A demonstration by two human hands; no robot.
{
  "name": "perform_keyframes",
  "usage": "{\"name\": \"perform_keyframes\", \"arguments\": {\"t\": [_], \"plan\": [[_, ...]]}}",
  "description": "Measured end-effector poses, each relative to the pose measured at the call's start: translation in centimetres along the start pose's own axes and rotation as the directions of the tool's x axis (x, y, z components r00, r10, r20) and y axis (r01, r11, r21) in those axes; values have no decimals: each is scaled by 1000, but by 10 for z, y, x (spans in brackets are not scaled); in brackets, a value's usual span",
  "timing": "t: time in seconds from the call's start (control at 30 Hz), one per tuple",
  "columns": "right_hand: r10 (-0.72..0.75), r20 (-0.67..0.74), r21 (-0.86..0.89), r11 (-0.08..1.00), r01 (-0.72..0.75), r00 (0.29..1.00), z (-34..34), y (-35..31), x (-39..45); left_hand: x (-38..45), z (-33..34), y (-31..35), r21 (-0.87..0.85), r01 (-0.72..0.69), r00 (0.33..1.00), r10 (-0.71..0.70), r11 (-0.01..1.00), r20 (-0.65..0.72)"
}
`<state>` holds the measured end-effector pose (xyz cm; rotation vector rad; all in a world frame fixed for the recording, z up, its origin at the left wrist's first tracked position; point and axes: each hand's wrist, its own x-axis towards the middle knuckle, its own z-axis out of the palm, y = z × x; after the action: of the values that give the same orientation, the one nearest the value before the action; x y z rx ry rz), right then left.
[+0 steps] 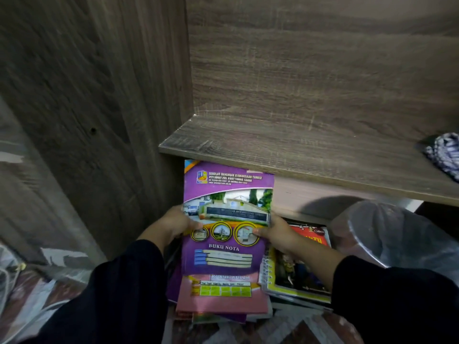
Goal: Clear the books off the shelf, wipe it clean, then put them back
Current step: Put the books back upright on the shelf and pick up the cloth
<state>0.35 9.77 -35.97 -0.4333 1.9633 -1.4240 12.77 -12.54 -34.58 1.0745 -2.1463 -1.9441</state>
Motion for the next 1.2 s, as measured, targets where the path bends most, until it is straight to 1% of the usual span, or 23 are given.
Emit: {"name": "perform_keyframes", "arguments": {"t": [0.07,0.13,0.2,0.27,0.37,0.43,0.5,0.53,0.57,0.6,0.67,0.73,0.77,0.8,0.83,0.87,0.9,0.93,0.97,1.0,1.07,1.13,1.2], "plan": [[13,7,5,1000,-13,1000,3,1,-2,3,1,-2,-13,-58,998,58,998,-30],[27,-32,27,999,-26,999,8,3,-2,9,4,-4,19,-105,992,106,994,-69],[50,-81,92,995,-42,995,10,4,4,10,14,-1,42,-85,991,89,995,-97],[105,-72,174,981,-91,992,5,1,5,8,28,3,60,-42,993,48,997,-110],[170,-25,242,957,-159,985,-9,2,5,10,51,4,98,-35,999,39,995,-35],[193,-61,220,959,-176,979,-26,7,6,18,61,2,131,-41,998,35,991,51],[229,-87,211,955,-207,969,-44,13,7,21,69,4,82,17,990,-28,997,139],[240,-98,225,951,-214,966,-53,17,7,23,74,4,65,38,985,-49,997,165],[253,-134,238,947,-217,958,-60,20,5,23,76,5,81,54,986,-66,995,150],[270,-171,249,942,-224,948,-66,24,5,25,77,4,111,70,989,-83,991,119],[268,-224,246,946,-211,937,-73,32,5,35,73,-9,229,98,995,-101,969,5],[252,-252,205,957,-203,934,-76,38,8,36,67,-16,350,125,992,-113,929,-53],[246,-257,192,961,-200,935,-77,41,11,36,65,-20,339,188,982,-167,922,-91],[243,-249,189,962,-199,938,-76,40,11,38,61,-25,515,197,980,-187,835,-70],[246,-246,189,961,-202,938,-76,39,12,36,59,-34,652,143,986,-167,745,-25],[249,-245,185,961,-207,937,-75,37,12,39,59,-42,667,176,980,-189,724,-53],[251,-242,186,960,-209,937,-75,36,12,41,60,-42,533,303,953,-265,790,-148],[251,-234,186,960,-210,939,-76,37,13,40,60,-41,406,363,932,-320,839,-171],[255,-224,190,958,-215,941,-76,37,14,40,61,-44,427,330,943,-272,842,-192],[261,-216,195,956,-220,941,-76,37,15,45,60,-48,511,298,953,-222,806,-206],[262,-206,201,954,-221,943,-75,38,17,43,58,-51,595,271,963,-218,756,-160],[264,-207,207,953,-222,942,-74,37,18,50,55,-58,594,243,970,-191,767,-150],[268,-211,202,953,-226,940,-74,38,20,52,55,-59,466,336,940,-261,819,-219]]}}
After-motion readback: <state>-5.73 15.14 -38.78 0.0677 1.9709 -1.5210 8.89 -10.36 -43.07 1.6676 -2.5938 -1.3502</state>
